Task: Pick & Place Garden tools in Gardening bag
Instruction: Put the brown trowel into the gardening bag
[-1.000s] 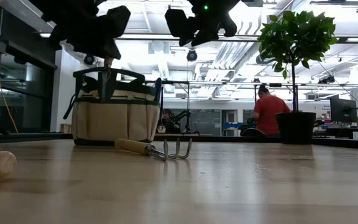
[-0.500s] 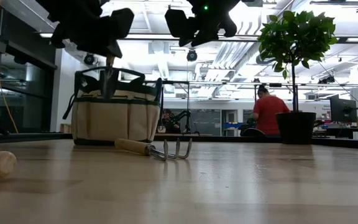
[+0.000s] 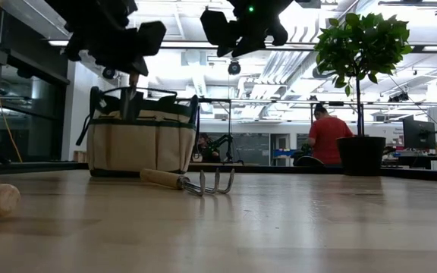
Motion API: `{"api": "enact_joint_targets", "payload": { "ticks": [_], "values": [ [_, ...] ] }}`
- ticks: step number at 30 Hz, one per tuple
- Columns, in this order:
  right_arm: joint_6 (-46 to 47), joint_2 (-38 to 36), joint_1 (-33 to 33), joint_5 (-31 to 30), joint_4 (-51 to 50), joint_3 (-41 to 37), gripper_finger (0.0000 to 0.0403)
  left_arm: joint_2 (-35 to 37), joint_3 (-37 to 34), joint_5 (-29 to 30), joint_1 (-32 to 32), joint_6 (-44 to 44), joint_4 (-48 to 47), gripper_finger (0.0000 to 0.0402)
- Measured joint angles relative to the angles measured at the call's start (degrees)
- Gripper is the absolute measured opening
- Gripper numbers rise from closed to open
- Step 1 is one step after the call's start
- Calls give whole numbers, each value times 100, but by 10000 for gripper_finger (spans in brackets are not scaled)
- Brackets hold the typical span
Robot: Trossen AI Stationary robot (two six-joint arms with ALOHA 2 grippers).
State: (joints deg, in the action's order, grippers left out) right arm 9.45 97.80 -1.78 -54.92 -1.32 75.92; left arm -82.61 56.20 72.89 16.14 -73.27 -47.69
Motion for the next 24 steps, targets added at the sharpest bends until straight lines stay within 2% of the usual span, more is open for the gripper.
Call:
{"api": "enact_joint_targets", "payload": {
  "ticks": [12, 24],
  "values": [
    [0, 0, -15, 0, 0, 0, 178, -8, -159, -10, -128, -204, 170, 64],
    [129, 0, -15, 1, -48, 0, 178, -563, -164, -186, -465, -229, 338, 64]
  ]
}}
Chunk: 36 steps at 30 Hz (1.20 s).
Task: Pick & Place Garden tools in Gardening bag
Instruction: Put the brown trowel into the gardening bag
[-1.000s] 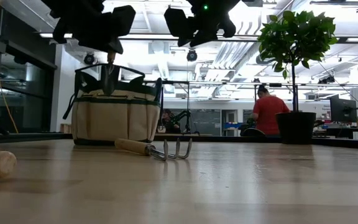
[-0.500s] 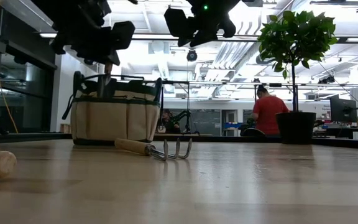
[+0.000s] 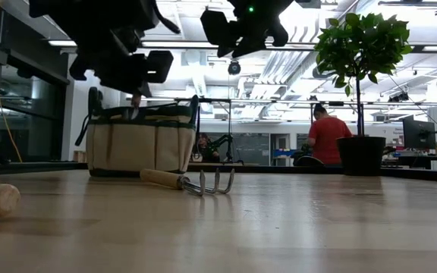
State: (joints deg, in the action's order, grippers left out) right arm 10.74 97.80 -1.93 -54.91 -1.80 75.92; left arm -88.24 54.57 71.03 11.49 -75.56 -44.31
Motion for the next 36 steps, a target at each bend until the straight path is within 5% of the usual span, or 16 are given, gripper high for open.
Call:
{"api": "enact_joint_targets", "payload": {
  "ticks": [27, 36],
  "values": [
    [-1, 0, -2, -1, -11, 0, 178, -86, -133, -298, -27, -893, -75, 77],
    [0, 0, -2, 1, -33, 0, 178, 10, -136, -270, -26, -875, -109, 110]
  ]
}}
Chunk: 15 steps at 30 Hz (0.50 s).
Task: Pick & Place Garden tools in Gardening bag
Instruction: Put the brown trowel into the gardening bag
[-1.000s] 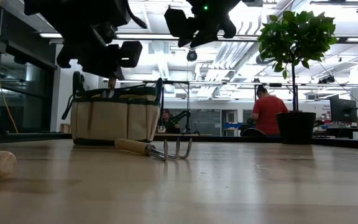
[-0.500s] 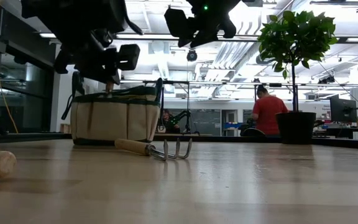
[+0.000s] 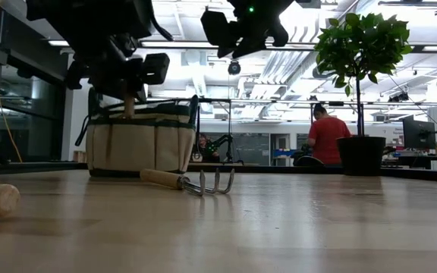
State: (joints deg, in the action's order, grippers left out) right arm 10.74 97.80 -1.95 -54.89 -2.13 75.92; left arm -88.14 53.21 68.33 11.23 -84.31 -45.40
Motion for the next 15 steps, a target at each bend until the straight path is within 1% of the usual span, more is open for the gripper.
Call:
{"api": "enact_joint_targets", "payload": {
  "ticks": [10, 12, 15],
  "values": [
    [0, 0, 2, 0, -89, 0, 178, 271, 3, 32, 2, 14, -233, 198],
    [0, 0, 2, 0, -108, 0, 178, 396, 0, 15, 2, 22, -340, 209],
    [9, 0, 2, 0, -119, 0, 178, 643, 0, 30, 2, 39, -455, 215]
  ]
}}
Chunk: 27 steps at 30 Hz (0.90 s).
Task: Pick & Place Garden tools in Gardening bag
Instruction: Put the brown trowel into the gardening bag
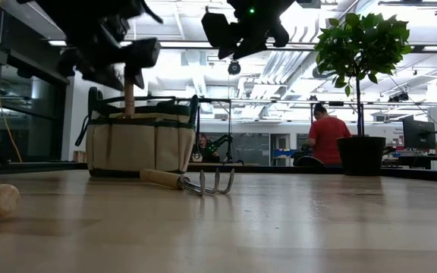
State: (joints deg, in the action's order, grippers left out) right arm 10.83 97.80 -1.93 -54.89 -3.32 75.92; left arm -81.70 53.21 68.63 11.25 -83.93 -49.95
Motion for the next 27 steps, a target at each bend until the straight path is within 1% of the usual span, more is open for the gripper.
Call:
{"api": "enact_joint_targets", "payload": {
  "ticks": [7, 11, 14, 18, 21, 27],
  "values": [
    [12, 0, 0, 4, -62, -2, 178, 582, 37, 58, 0, 580, 15, 215],
    [15, 0, 0, 142, -82, -2, 178, 879, 41, 119, 0, 777, -4, 216],
    [15, 0, 0, 140, -83, -2, 178, 986, 43, 232, -2, 872, -12, 216],
    [15, 0, 0, 138, -89, -2, 178, 1024, 41, 236, -2, 915, -54, 216],
    [11, 0, 0, 140, -99, -2, 178, 1040, 41, 159, -2, 919, -71, 216],
    [0, 0, 0, 146, -193, -2, 178, 1244, 43, -327, 0, 1174, -123, 216]
  ]
}}
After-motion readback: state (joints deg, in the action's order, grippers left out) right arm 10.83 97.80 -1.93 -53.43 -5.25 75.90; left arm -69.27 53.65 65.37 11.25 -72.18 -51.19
